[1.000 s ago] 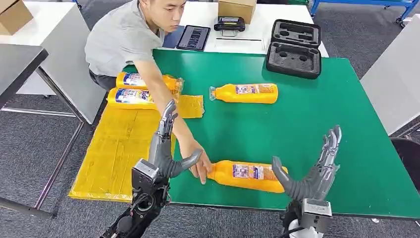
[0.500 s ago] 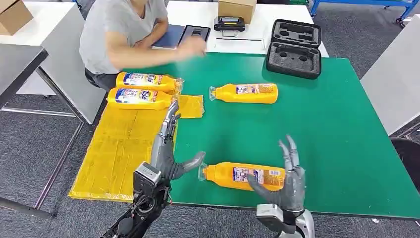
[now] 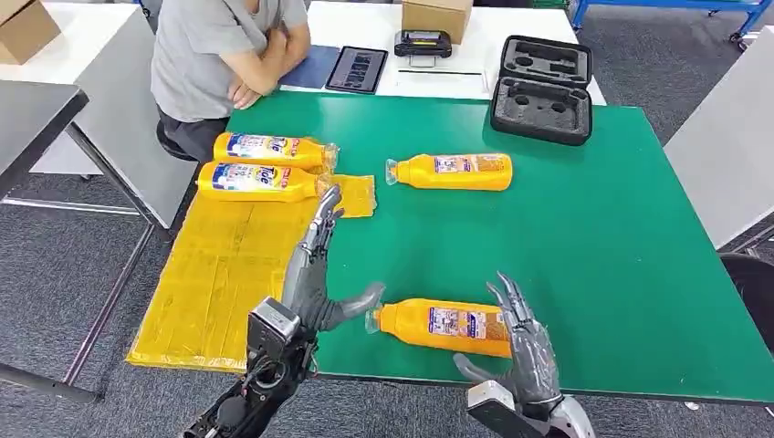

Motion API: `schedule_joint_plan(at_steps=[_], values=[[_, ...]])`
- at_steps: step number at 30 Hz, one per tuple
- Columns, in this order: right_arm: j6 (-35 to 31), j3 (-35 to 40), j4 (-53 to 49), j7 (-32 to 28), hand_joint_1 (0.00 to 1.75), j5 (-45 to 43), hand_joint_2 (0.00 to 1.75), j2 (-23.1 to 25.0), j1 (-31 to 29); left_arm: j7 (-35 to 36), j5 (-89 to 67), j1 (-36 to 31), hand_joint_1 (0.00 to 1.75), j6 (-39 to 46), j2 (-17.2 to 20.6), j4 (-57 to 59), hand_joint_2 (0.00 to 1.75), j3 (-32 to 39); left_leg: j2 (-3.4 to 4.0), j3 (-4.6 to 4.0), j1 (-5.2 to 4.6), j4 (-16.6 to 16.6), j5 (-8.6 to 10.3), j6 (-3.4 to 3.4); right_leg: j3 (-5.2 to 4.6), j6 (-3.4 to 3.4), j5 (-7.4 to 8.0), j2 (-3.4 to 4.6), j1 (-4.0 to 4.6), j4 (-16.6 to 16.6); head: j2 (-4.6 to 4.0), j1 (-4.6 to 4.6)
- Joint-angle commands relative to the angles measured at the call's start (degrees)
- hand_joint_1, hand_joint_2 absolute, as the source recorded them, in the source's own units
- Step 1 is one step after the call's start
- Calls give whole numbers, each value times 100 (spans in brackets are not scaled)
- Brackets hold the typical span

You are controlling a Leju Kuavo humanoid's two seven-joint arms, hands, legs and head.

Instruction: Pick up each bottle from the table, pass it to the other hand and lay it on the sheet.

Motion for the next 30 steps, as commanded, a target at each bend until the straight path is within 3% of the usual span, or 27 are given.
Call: schedule_joint_plan(at_steps=[1,14,30], values=[[414,-220,219,188,0,-66,175,-249,-109,15,-40,-214,0,-81,63,330,175,-154,2,31,11,-3,-11,-14,33,-17,-8,3,11,-7,0,0],[567,-310,354,147,0,107,175,-379,-257,15,-102,-203,0,-123,64,339,175,-163,3,22,6,-5,-6,-10,24,-12,-4,5,6,-8,0,0],[1202,16,1392,92,0,558,175,-880,-1068,15,-62,-307,0,-93,107,386,175,-258,10,26,6,-6,-7,-10,27,-11,-1,11,7,-9,0,-2]])
